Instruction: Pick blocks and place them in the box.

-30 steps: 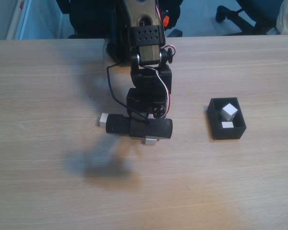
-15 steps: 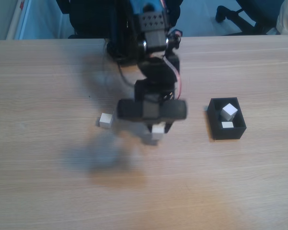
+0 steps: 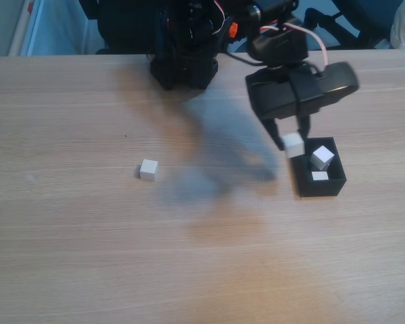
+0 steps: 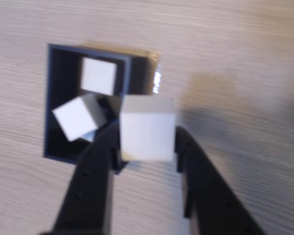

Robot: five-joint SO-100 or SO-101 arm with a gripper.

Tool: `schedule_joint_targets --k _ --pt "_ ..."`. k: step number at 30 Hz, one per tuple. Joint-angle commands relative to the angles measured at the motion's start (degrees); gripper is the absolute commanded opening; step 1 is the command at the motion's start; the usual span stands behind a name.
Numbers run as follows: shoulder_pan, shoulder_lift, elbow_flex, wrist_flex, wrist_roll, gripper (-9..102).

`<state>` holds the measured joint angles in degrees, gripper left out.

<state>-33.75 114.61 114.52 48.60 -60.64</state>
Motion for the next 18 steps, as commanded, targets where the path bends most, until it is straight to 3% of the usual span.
schedule_joint_targets --k 1,18 --pt "-3.0 -2.6 -7.6 1.0 1.8 0" --pt "-7.3 -16.3 -20.7 1.7 5.2 5"
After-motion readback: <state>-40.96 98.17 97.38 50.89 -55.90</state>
